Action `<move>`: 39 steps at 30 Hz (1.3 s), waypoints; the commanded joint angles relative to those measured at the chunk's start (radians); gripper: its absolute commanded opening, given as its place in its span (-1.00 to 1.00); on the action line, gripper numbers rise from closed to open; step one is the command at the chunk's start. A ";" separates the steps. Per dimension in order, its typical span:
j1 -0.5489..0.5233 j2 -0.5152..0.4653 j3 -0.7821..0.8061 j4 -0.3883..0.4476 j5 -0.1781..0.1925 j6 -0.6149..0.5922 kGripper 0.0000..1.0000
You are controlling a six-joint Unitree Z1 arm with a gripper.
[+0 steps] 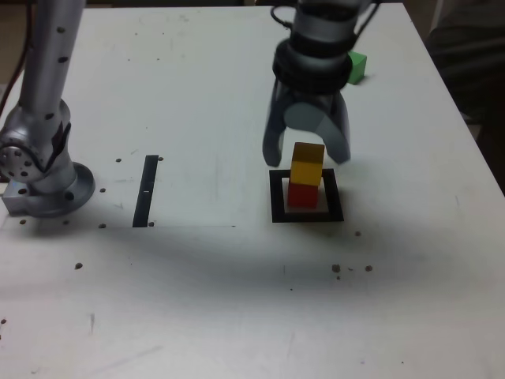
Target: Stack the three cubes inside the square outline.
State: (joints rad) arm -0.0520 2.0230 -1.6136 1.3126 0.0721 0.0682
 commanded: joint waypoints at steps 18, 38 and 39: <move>0.262 0.000 -0.096 0.016 0.065 0.398 0.99; 0.486 0.165 -0.392 0.017 0.152 0.816 0.99; 0.489 0.177 -0.410 0.019 0.157 0.830 0.99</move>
State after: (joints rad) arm 0.4337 2.1907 -2.0142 1.3284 0.2264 0.8924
